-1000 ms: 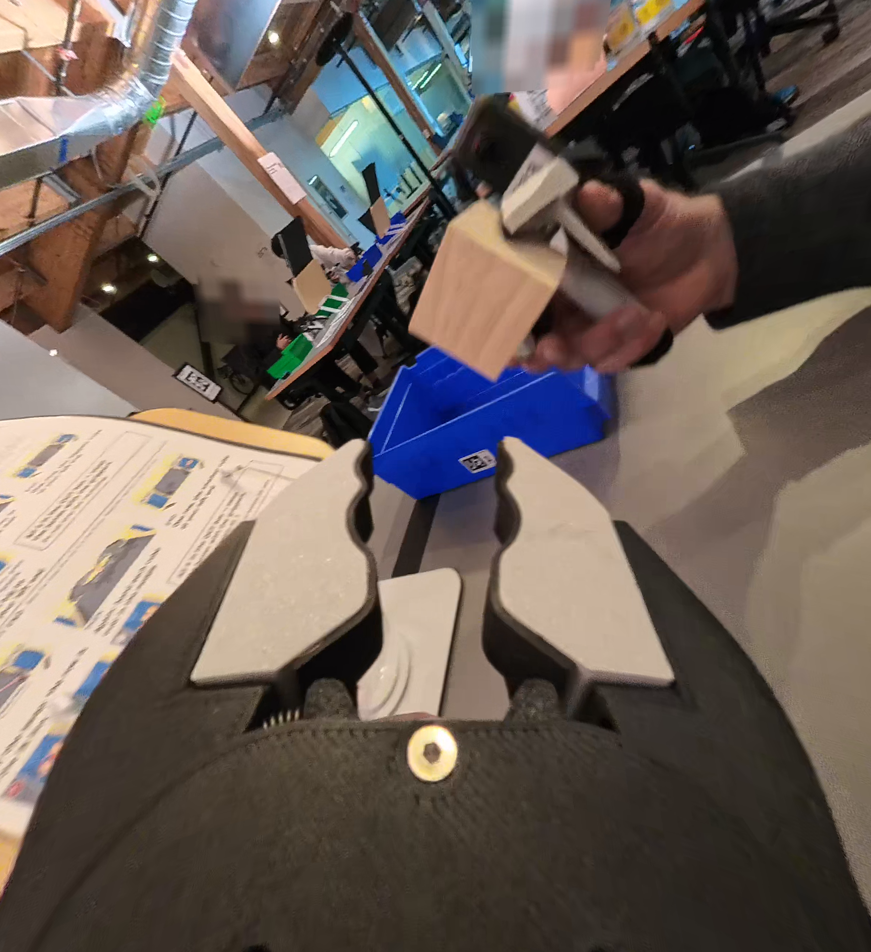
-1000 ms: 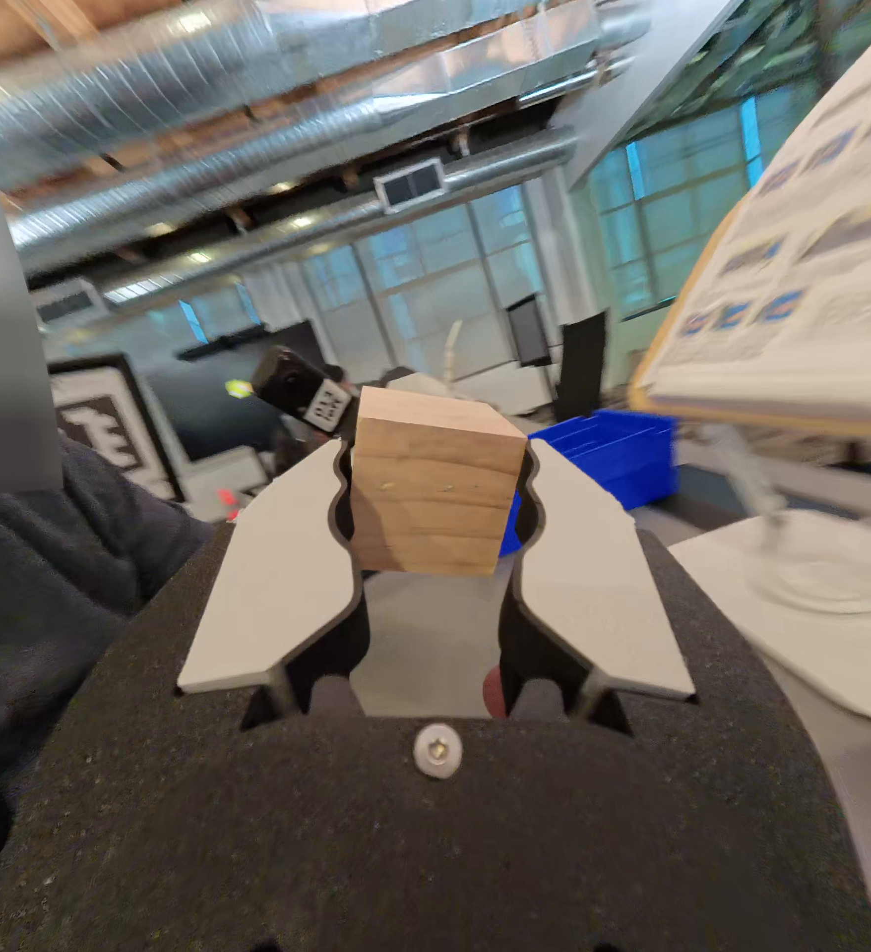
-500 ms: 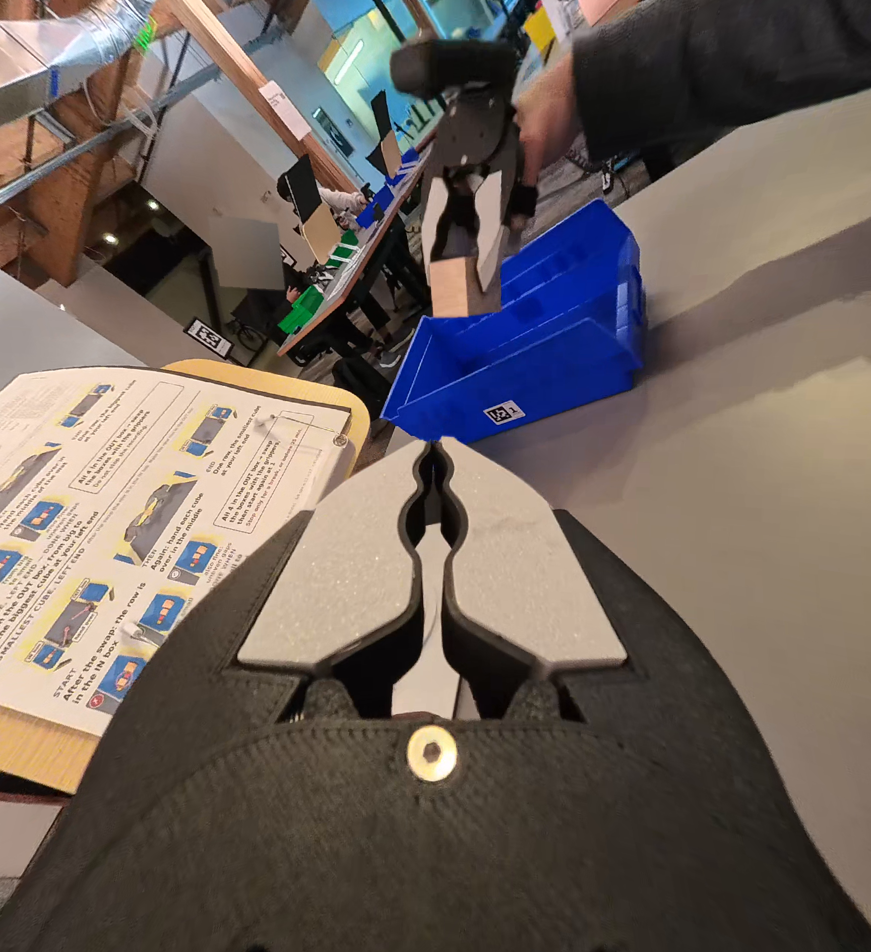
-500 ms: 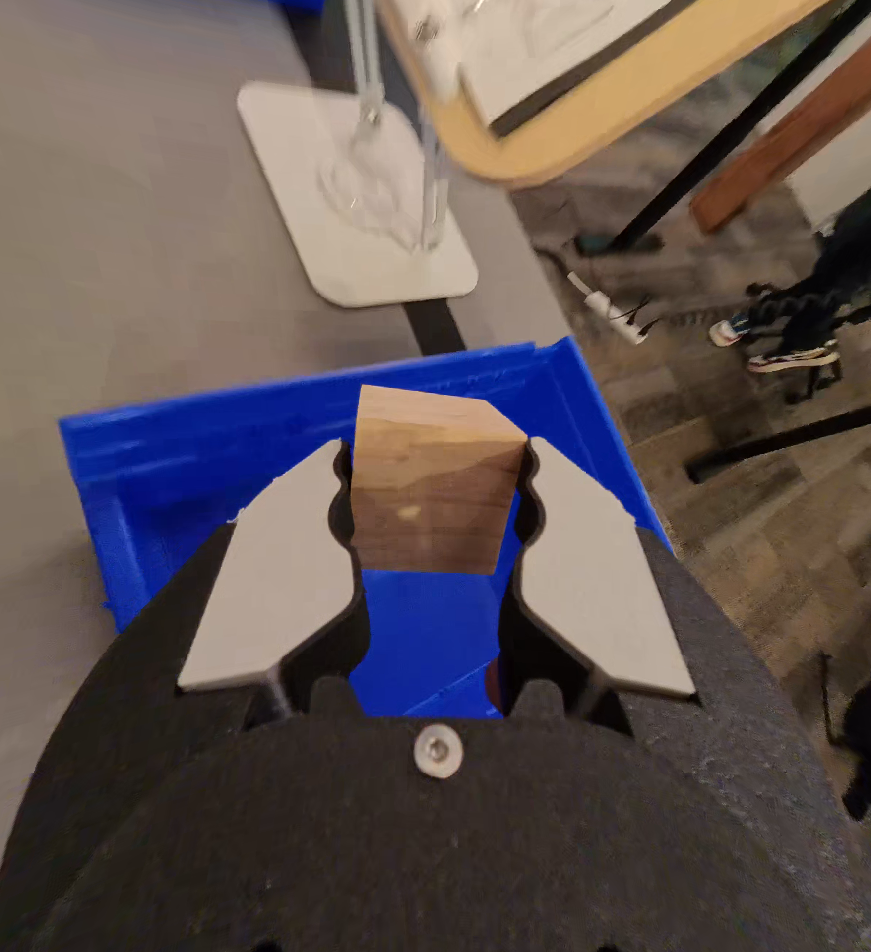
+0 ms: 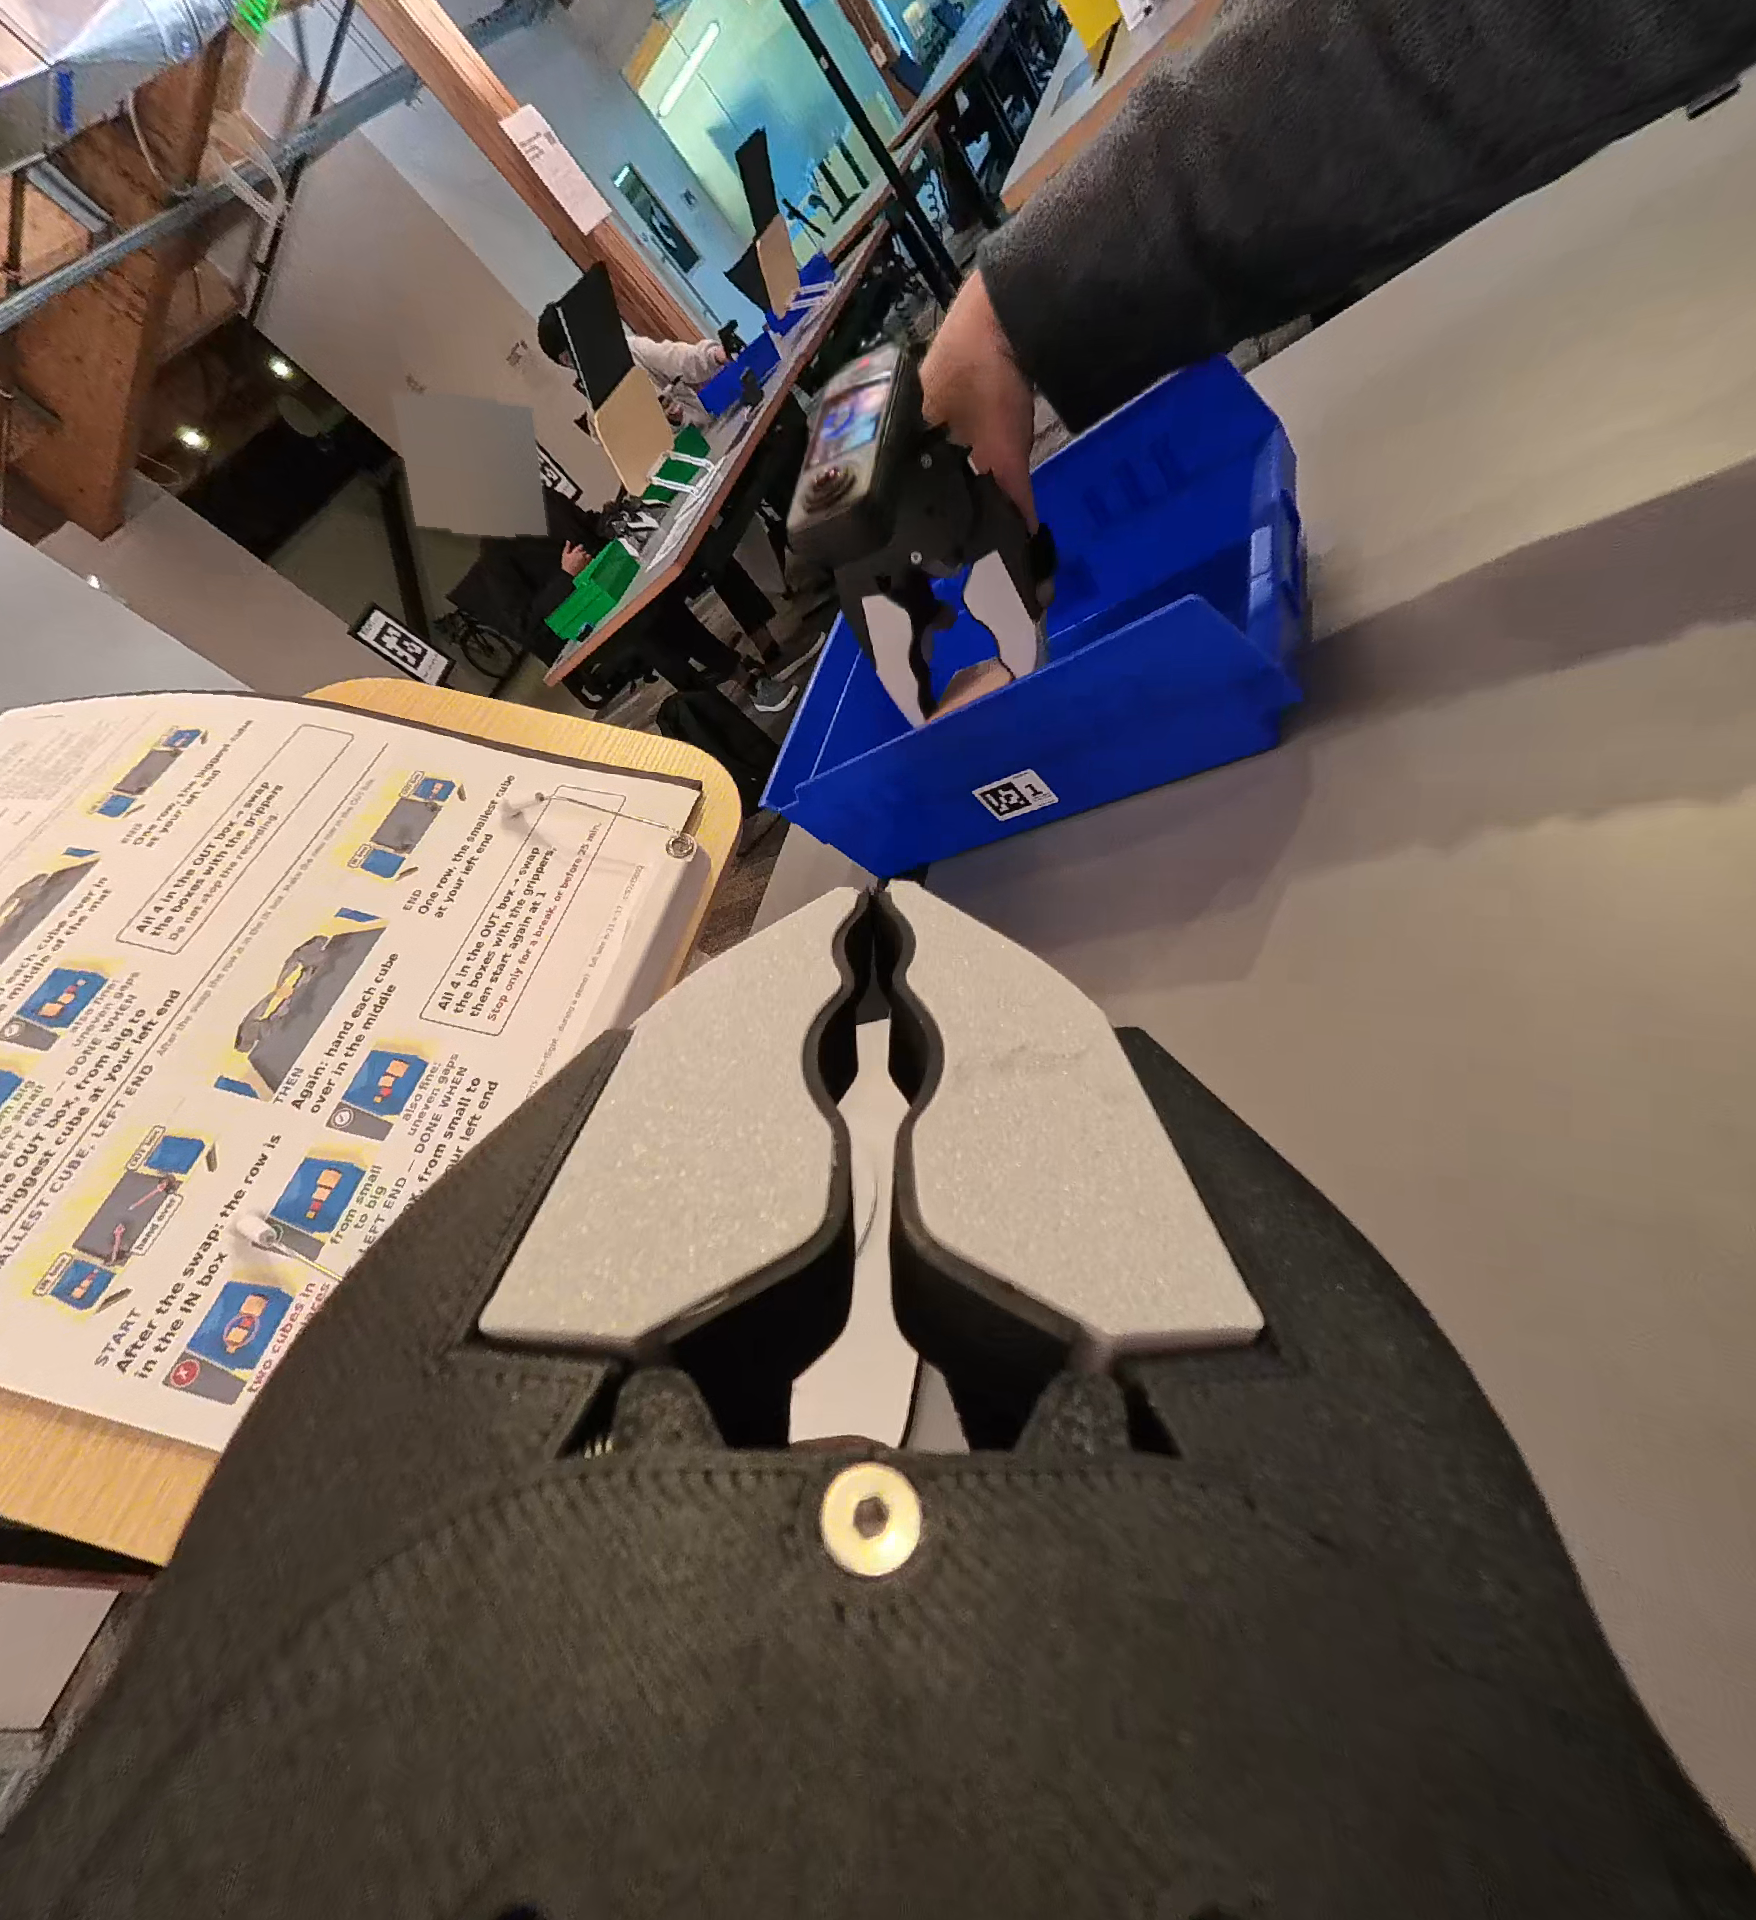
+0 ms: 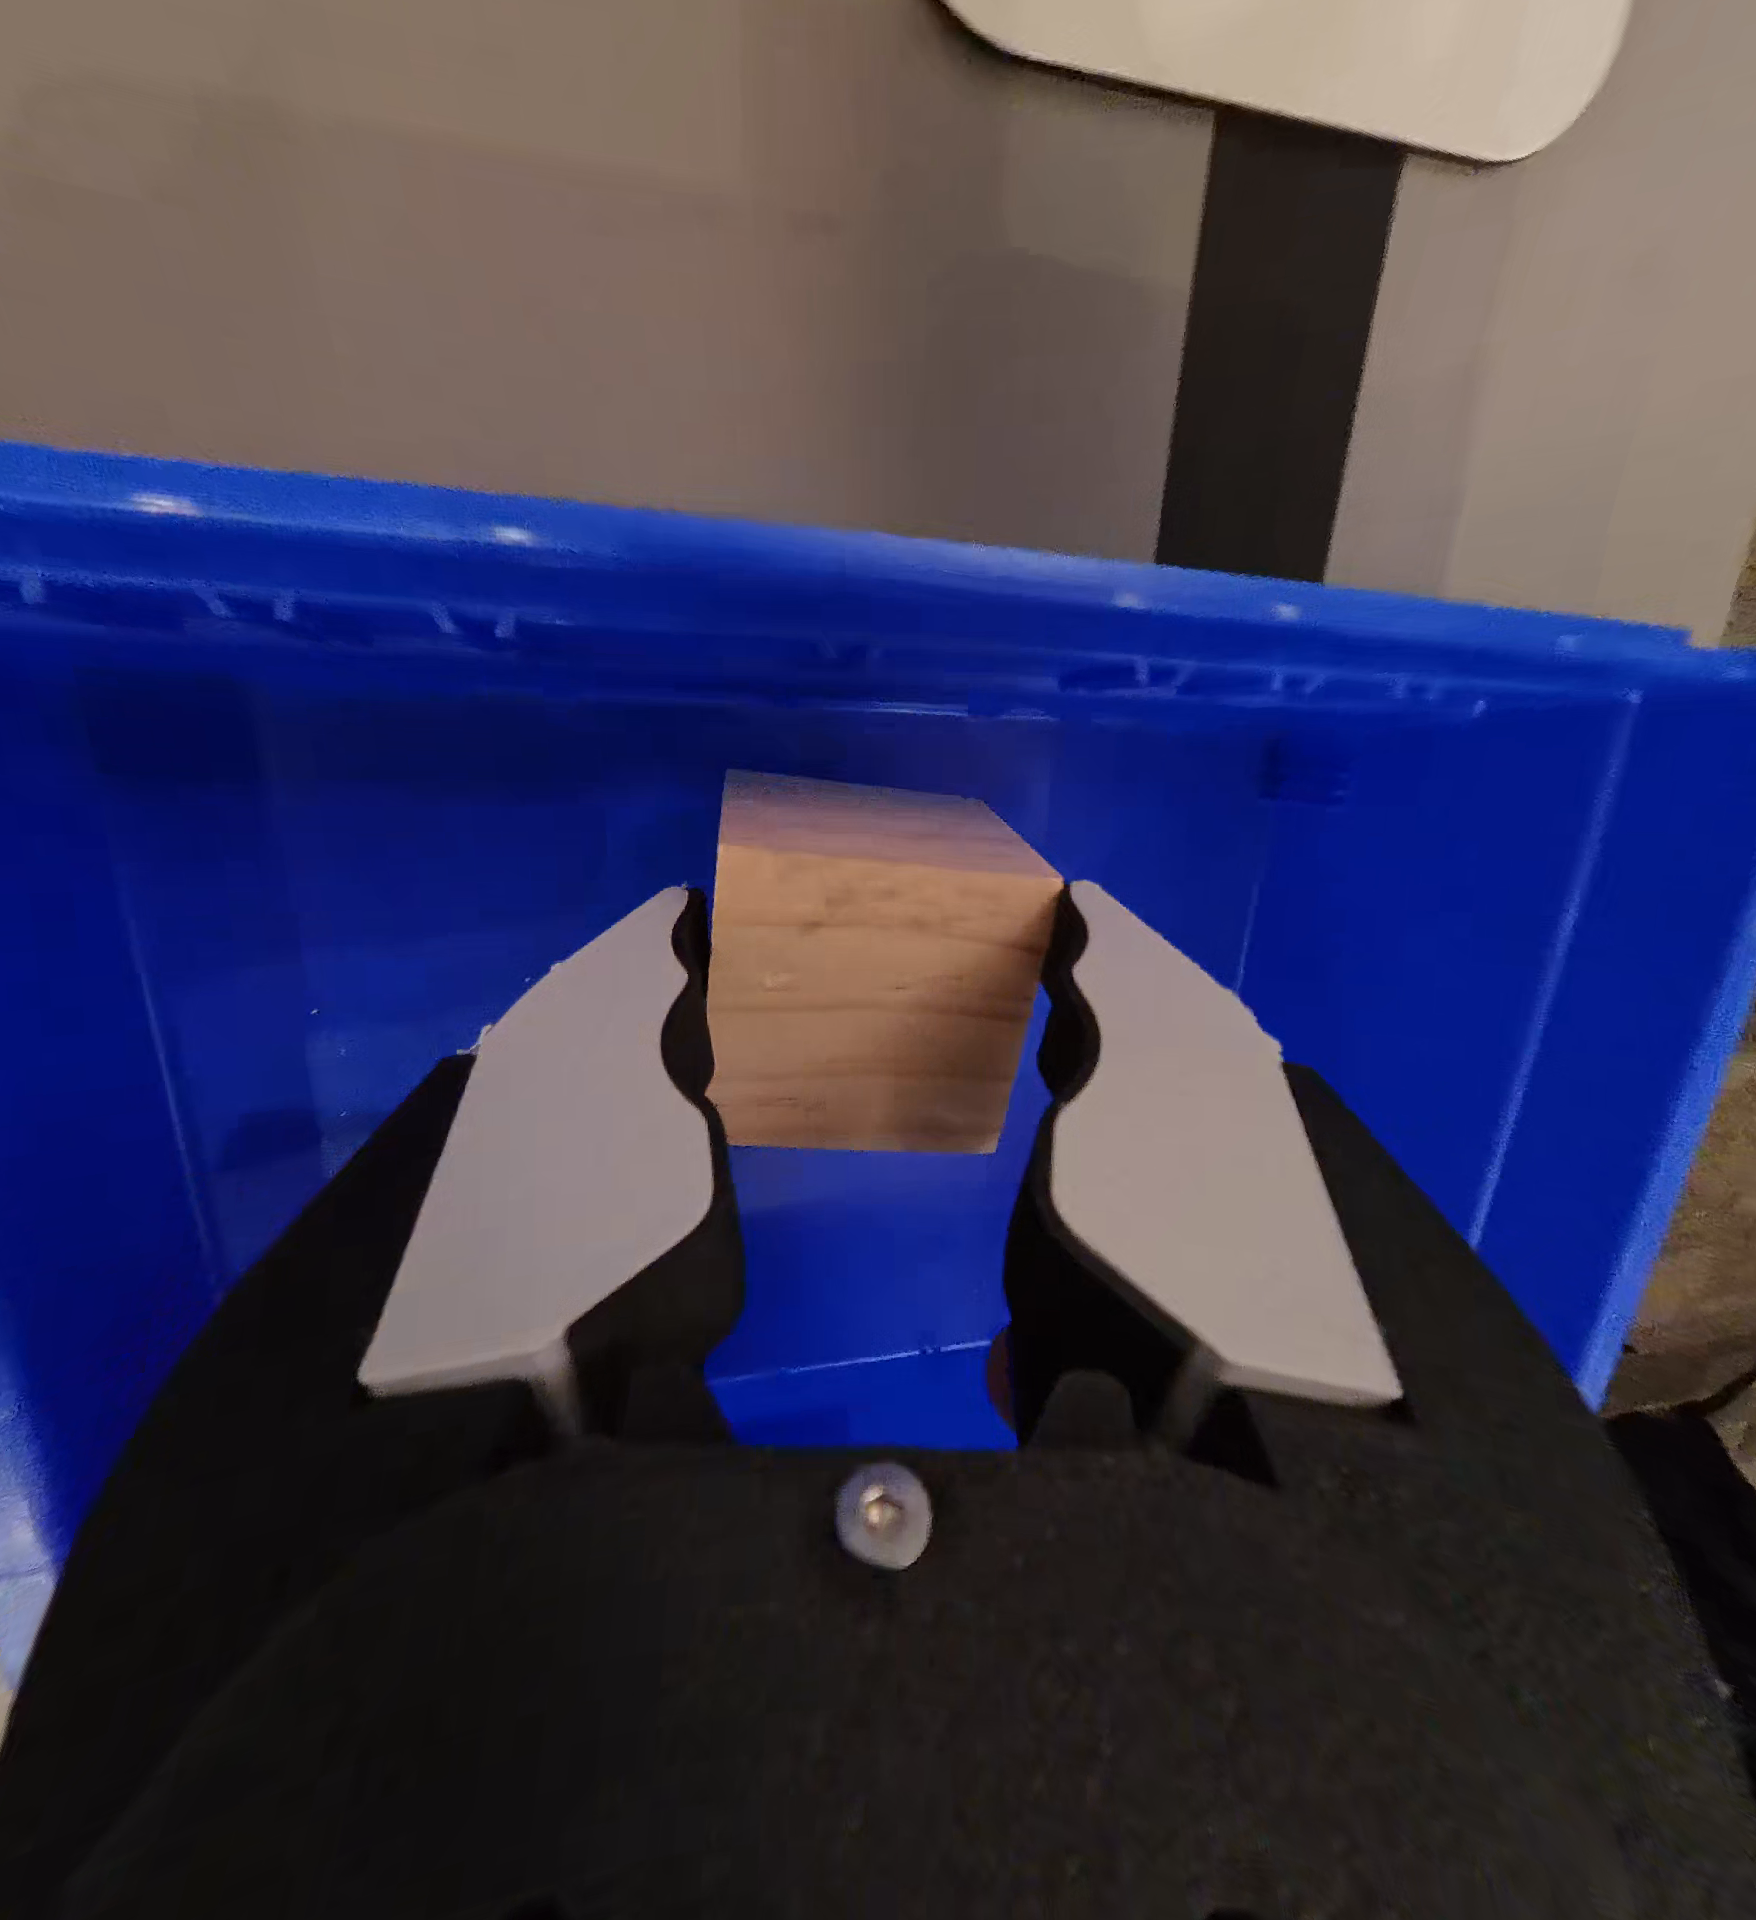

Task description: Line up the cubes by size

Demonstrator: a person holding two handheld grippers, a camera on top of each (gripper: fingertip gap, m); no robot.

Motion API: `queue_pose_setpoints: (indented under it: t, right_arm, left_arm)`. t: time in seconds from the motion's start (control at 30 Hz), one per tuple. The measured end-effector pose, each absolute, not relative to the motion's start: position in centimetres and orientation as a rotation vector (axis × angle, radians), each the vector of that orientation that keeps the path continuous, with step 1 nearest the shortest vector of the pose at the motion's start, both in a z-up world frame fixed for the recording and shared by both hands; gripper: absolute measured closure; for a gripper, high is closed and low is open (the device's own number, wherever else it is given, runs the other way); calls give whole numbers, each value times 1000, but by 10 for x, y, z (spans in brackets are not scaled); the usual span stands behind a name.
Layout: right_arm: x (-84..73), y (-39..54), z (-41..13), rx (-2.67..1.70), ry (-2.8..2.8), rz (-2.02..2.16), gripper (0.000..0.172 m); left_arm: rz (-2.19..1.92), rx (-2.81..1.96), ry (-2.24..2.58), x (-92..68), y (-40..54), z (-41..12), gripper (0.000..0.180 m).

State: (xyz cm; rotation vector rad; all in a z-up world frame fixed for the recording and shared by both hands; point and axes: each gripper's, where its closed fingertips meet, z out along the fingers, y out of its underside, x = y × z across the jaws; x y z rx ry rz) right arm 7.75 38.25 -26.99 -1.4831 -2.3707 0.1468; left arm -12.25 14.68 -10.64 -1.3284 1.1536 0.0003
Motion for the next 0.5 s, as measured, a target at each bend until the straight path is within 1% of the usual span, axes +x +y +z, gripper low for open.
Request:
queue_pose_setpoints:
  t: [0.23,0.5]
  right_arm:
    - [69,381,-287,-1424,-2514,94,110]
    - [70,381,-296,-1397,-2594,90,110]
  left_arm:
    - [9,-1339,1158,-125,148,-109,180]
    - [3,-1346,1155,-126,150,-112,180]
